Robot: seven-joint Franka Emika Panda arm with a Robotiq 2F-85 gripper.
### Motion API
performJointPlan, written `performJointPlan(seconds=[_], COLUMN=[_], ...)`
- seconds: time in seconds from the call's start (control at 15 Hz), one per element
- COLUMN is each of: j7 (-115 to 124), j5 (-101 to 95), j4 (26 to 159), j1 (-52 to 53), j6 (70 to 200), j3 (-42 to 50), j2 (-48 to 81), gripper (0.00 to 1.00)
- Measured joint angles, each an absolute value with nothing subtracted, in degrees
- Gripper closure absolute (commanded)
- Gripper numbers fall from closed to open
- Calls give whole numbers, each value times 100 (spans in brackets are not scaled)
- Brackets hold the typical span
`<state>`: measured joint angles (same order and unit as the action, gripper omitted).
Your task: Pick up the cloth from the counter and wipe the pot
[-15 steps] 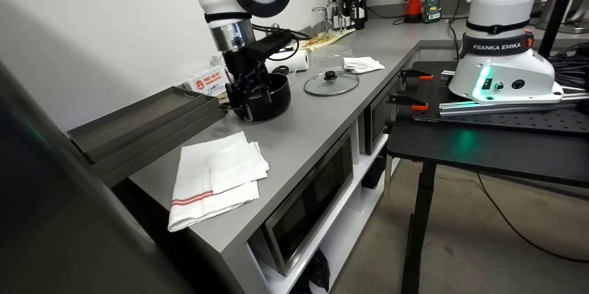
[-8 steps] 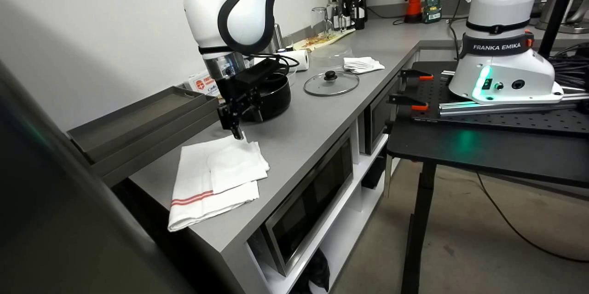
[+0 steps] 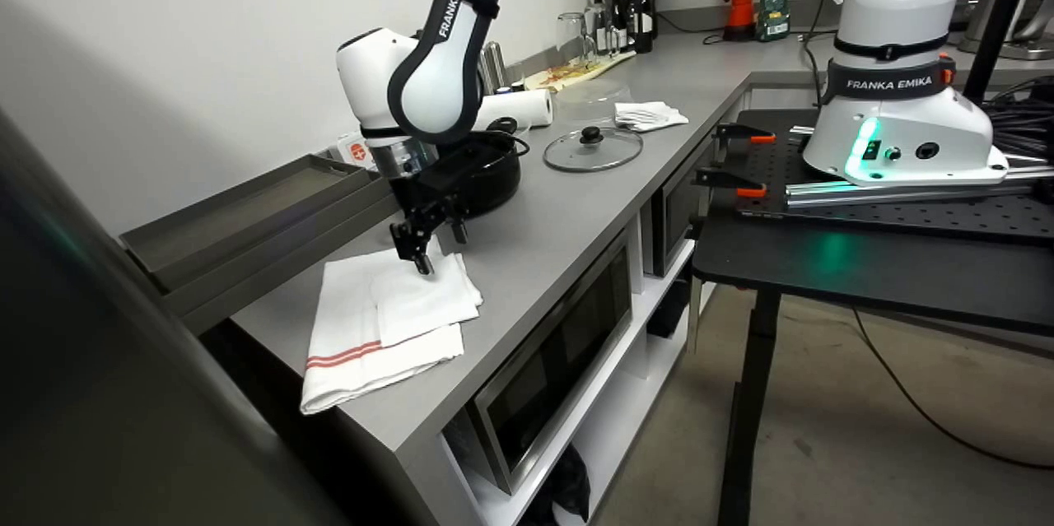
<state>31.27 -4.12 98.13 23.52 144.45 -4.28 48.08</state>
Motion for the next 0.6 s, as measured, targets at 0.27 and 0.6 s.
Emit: performJointPlan(seconds=[0.27, 0.6], j7=[2720, 2134], j5=[120, 600], j4=[9675, 9651], j1=[2169, 1786], j6=[14535, 14681], j3=[-639, -938], j2=[4953, 4952], gripper=[0, 0])
